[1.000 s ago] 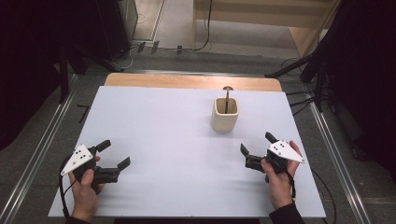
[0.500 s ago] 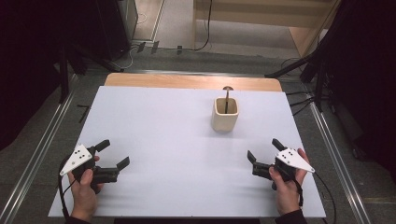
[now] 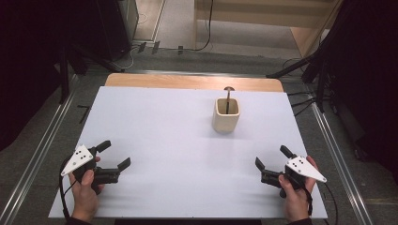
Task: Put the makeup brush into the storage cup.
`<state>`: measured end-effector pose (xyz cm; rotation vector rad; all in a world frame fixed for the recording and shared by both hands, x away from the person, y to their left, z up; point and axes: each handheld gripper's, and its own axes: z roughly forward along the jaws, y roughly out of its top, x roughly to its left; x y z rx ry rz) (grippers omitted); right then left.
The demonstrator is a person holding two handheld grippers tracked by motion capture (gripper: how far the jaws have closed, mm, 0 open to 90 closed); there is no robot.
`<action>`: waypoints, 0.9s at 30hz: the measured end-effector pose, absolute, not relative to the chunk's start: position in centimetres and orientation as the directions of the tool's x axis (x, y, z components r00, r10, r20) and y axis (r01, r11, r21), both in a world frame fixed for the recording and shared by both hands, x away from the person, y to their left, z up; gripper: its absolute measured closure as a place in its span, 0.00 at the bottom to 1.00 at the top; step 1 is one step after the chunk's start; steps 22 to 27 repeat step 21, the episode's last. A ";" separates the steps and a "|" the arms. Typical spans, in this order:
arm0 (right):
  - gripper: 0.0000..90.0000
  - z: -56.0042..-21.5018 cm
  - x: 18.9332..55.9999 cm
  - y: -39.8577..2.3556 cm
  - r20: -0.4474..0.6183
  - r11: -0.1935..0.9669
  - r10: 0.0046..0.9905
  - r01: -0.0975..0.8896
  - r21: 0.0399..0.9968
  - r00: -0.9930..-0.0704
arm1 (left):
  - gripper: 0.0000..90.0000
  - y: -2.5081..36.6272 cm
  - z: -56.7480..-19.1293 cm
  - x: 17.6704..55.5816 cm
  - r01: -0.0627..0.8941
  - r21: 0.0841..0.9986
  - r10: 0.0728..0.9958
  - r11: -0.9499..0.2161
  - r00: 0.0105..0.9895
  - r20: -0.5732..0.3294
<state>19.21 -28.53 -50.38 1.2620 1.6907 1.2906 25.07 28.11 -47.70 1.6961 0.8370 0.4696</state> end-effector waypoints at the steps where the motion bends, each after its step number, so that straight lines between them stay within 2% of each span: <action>1: 0.00 -50.4 19.1 -28.6 0.053 0.049 0.946 0.302 0.952 -0.320 | 0.00 28.1 -47.7 25.1 0.288 0.950 0.736 -0.117 0.668 -0.112; 27: 0.00 -50.1 18.6 -29.0 0.078 0.018 0.949 0.297 0.955 -0.306 | 0.00 27.8 -47.8 25.2 0.290 0.950 0.734 -0.115 0.669 -0.115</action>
